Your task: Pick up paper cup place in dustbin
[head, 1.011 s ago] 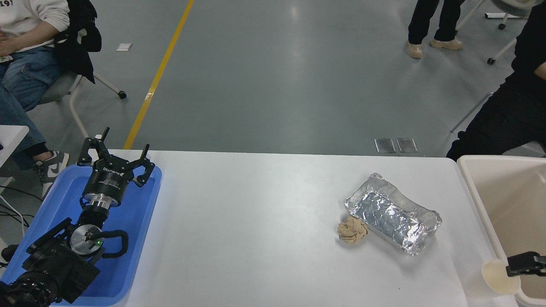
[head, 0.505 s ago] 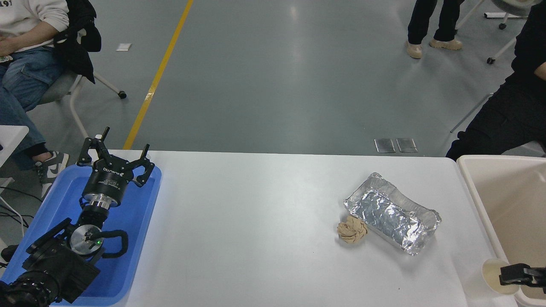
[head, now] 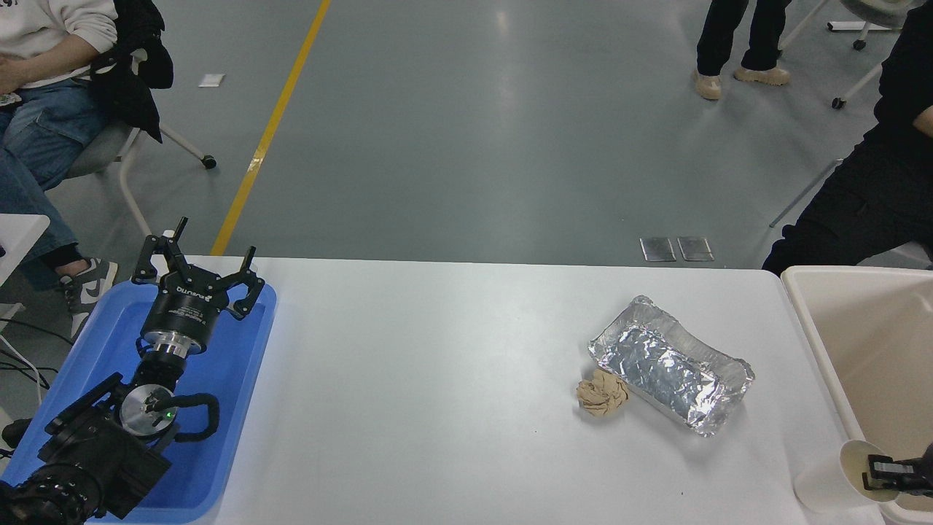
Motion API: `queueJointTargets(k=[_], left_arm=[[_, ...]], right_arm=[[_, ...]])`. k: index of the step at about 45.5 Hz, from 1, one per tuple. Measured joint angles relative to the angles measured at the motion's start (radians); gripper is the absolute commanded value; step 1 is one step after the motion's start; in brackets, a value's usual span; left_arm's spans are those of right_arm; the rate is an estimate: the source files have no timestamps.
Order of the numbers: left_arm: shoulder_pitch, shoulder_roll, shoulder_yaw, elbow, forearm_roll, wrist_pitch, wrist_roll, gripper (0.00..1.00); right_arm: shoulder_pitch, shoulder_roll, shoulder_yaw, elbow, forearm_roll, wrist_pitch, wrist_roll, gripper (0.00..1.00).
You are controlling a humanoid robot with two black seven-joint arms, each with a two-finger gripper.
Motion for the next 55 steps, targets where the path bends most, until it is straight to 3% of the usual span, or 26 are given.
queueJointTargets(k=[16,42,55], left_arm=[[0.0,0.0,0.0,0.0,0.0,-0.001,0.0,1.0],[0.0,0.001,0.0,0.0,0.0,0.0,0.0,1.0],[0.0,0.0,0.0,0.0,0.0,0.0,0.0,1.0]], right_arm=[[0.253,-0.032,-0.062,0.002,-0.008,0.088,0.015,0.0],[0.881,-0.024,-0.166,0.013,-0.011,0.475,0.017,0.0],[1.022,-0.013,-0.176,0.011,-0.027,0.561,0.016,0.0]])
